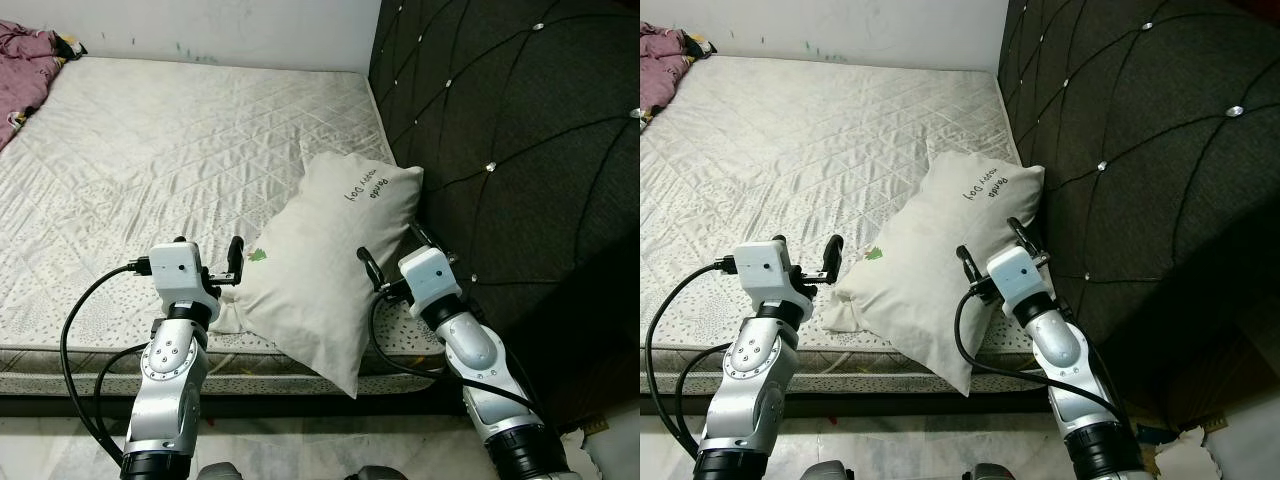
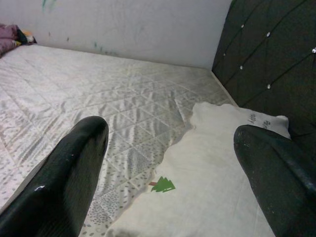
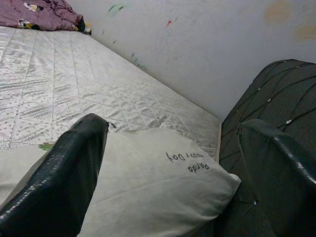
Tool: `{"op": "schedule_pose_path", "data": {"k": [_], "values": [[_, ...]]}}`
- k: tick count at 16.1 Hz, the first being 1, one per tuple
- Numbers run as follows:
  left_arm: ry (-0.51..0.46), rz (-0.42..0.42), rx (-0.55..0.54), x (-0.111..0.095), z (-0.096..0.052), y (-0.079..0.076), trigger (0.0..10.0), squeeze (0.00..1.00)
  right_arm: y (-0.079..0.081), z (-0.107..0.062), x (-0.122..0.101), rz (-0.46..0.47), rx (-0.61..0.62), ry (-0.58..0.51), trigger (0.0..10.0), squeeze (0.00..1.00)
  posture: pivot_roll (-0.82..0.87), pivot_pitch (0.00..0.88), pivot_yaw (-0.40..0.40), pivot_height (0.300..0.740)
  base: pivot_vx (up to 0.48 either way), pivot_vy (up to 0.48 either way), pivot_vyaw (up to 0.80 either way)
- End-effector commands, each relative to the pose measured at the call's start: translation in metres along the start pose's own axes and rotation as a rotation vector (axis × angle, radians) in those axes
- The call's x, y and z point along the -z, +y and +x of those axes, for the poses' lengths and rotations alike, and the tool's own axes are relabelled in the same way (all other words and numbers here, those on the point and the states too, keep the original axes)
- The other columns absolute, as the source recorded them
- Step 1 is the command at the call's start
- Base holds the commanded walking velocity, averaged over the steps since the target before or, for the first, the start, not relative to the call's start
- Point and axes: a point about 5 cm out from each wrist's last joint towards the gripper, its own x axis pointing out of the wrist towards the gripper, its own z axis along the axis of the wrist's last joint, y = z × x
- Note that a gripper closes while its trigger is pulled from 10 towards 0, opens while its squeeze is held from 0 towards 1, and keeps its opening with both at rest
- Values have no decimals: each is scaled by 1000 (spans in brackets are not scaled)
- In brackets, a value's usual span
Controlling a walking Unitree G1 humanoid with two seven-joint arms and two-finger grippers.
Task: Clean up the room
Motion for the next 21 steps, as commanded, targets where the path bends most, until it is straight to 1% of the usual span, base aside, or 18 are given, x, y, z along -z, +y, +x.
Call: {"op": "schedule_pose_path", "data": {"k": [1, 7, 9, 13, 14, 20, 21], "values": [[-7, -2, -5, -3, 2, 0, 10000, 0, -2, 3, -4, -11, -6, -14, 10000, 0, -14, 33, -50, 723, 0, 0, 0], [-7, -4, -5, -3, 3, -1, 10000, 0, -3, 3, -4, -13, -11, -16, 10000, 0, -13, 31, -53, 663, 0, 0, 0], [-7, -4, -3, -3, 3, -2, 10000, 0, -3, 3, -4, -13, -15, -17, 10000, 0, -13, 30, -54, 633, 0, 0, 0], [-7, -4, -2, -2, 2, -2, 10000, 0, -2, 4, -4, -16, -20, -20, 10000, 0, -13, 26, -55, 588, 0, 0, 0], [-8, -1, -2, -2, 3, -2, 10000, 0, -2, 4, -4, -1, -21, -21, 10000, 0, -13, 26, -55, 588, 0, 0, 0], [-22, -10, 16, -4, 2, -4, 10000, 0, -2, 5, -4, -14, -20, -19, 10000, 0, -12, 24, -56, 588, 0, 0, 0], [-24, -11, 17, -5, 3, -4, 10000, 0, -3, 5, -5, -14, -20, -19, 10000, 0, -13, 32, -57, 588, 277, 0, 0]]}}
